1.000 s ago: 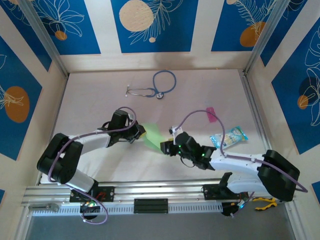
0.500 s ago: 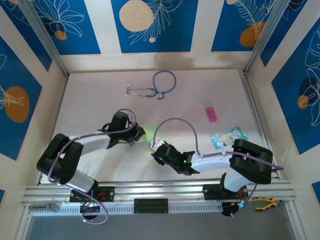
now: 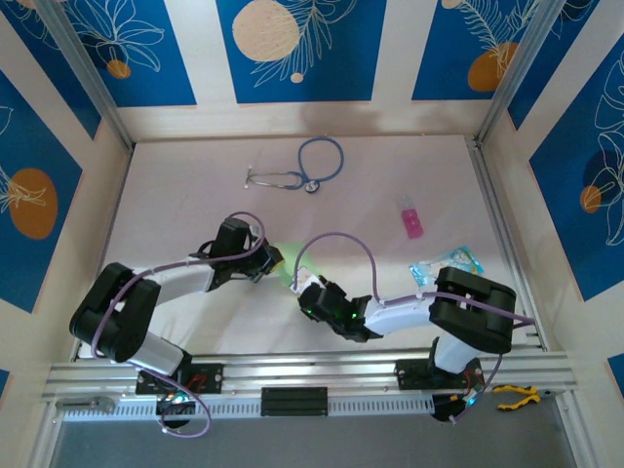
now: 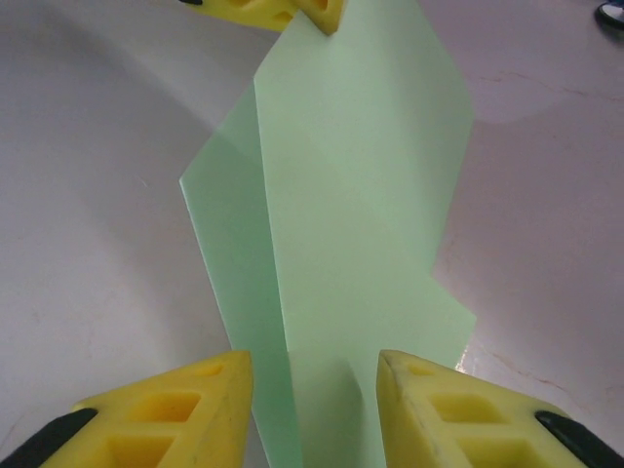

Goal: Fold a paper plane with a square sheet of paper (pick it up from the middle)
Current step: Fourth fold the wing at the center of the table.

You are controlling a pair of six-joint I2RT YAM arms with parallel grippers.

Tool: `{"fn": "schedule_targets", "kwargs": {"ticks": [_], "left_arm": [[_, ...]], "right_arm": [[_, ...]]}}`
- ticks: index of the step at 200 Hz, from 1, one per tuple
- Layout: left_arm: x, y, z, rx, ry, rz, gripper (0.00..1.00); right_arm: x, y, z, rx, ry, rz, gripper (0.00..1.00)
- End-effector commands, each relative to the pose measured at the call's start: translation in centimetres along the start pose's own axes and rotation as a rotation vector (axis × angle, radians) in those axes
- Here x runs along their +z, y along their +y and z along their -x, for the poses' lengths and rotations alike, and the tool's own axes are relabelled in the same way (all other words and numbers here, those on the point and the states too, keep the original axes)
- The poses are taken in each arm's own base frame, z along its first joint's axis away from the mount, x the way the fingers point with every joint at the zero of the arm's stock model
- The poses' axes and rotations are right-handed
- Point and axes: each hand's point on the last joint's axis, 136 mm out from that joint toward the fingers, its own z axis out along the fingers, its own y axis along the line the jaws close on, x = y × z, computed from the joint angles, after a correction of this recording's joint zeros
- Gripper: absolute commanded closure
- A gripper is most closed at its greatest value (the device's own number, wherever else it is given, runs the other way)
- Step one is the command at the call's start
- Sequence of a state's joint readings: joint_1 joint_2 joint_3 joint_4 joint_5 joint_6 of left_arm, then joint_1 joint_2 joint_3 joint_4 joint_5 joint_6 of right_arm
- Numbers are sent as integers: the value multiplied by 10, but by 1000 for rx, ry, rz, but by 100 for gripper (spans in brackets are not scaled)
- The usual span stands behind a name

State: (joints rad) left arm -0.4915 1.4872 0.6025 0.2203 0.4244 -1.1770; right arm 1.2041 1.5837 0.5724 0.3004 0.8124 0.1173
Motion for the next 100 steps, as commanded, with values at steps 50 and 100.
{"fn": "schedule_targets", "kwargs": {"ticks": [50,100], "left_arm": [[-2,-4,-2,17,1,-8,97],[-2,-5,-2,20,2,-6,97]], "right_arm": [[6,-8,4,72,-9,-47,64],[11,-4,8,77,-20,-28,67]]}}
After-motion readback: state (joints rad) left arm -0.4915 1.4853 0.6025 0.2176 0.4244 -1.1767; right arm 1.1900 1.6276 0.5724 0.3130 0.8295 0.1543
